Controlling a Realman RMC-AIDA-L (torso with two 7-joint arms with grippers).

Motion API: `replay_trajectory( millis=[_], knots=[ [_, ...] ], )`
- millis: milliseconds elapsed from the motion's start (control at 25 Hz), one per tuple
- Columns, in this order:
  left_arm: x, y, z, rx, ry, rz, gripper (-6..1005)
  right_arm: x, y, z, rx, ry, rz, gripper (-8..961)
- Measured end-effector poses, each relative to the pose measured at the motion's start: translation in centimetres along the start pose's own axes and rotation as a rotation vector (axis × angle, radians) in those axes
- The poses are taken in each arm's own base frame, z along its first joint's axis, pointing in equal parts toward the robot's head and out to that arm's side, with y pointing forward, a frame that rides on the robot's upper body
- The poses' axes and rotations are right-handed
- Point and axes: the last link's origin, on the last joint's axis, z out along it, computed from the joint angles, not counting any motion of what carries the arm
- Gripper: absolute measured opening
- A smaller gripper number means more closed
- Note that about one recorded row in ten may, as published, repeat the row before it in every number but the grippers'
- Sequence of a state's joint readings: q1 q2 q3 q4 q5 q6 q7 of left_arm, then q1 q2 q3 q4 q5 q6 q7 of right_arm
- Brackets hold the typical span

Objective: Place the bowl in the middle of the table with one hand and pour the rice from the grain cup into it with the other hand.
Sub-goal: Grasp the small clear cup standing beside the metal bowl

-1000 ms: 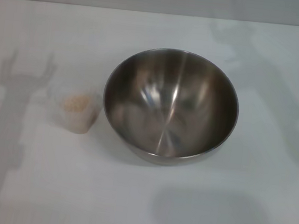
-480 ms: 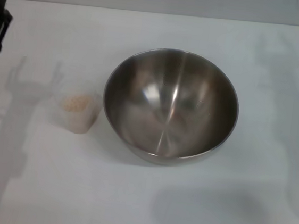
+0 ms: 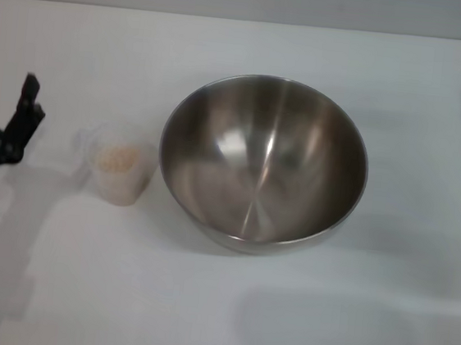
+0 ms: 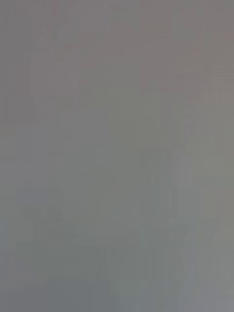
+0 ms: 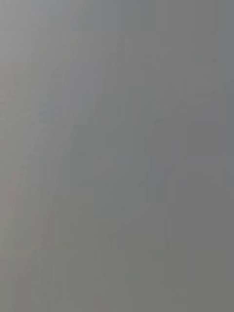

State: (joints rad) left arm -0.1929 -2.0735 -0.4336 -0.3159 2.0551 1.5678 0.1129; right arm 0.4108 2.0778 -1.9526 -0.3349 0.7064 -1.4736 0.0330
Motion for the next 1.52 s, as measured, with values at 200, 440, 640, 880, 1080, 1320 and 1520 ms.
replay_trajectory(
  millis=[200, 440, 640, 880, 1080, 1320, 1520],
  knots=[
    [-1.2, 0.0, -1.5, -0.035, -0.086, 0.018, 839, 0.0, -0.9, -0.2, 0.029, 0.003, -0.017, 517],
    [-2.7, 0.5, -2.4, -0.072, -0.199, 0.020, 839, 0.0, -0.8, 0.2, 0.018, -0.002, -0.025, 519],
    [-3.3, 1.0, -2.6, -0.098, -0.242, 0.016, 839, 0.0, -0.8, 0.2, 0.014, -0.003, -0.027, 517],
    [-3.7, 1.3, -2.3, -0.113, -0.267, 0.013, 839, 0.0, -0.9, 0.1, 0.014, -0.001, -0.029, 519],
    [-4.2, 1.5, -1.6, -0.131, -0.293, 0.020, 838, -0.1, -0.9, -0.2, 0.016, -0.007, -0.030, 518],
    [-4.5, 1.4, -1.1, -0.126, -0.311, 0.025, 838, -0.1, -0.9, -0.5, 0.008, -0.009, -0.036, 518],
    [-4.7, 1.4, -0.6, -0.134, -0.323, 0.032, 838, -0.1, -0.8, -0.6, 0.004, -0.009, -0.033, 518]
  ],
)
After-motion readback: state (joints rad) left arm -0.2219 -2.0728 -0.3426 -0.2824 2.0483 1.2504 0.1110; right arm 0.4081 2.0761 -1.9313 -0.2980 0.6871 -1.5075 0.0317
